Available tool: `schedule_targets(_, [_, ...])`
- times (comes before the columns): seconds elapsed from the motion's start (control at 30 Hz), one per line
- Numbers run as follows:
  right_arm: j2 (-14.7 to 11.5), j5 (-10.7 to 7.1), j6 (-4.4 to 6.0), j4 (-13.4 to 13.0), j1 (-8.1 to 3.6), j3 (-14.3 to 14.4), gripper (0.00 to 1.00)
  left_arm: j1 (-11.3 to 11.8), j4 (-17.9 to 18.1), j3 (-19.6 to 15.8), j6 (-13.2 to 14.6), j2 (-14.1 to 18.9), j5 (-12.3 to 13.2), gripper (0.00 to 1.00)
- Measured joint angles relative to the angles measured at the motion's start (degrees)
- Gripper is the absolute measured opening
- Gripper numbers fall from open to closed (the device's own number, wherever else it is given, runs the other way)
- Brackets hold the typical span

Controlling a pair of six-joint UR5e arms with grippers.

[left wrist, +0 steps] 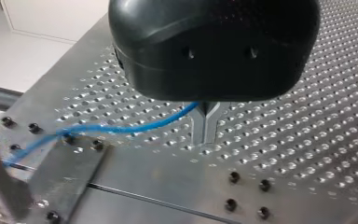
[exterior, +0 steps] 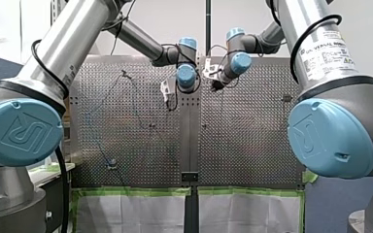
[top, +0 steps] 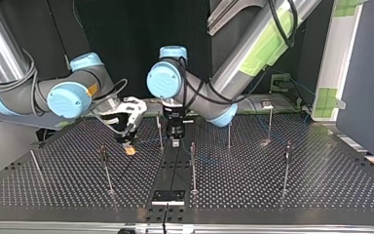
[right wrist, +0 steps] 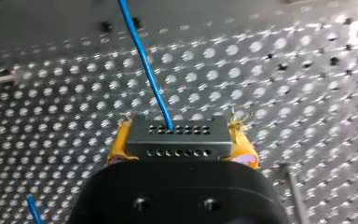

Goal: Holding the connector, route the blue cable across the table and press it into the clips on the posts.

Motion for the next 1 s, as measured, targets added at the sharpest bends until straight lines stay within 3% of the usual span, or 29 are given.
schedule_targets(0.4, [0.0, 0.31, -0.62, -1.4, -0.5, 5.2, 0.0, 0.5, 6.0, -6.0, -0.2, -2.7, 3.1, 0.0])
schedule_targets(0.63, [0.0, 0.33, -1.78, -2.8, -0.62, 8.8, 0.0, 0.2, 9.3, -9.3, -0.3, -3.3, 4.5, 0.0])
schedule_targets(1.0, [0.0, 0.38, -1.98, -7.3, -0.55, 14.4, 0.0, -0.5, 14.5, -14.5, -0.2, -5.5, 7.4, 0.0])
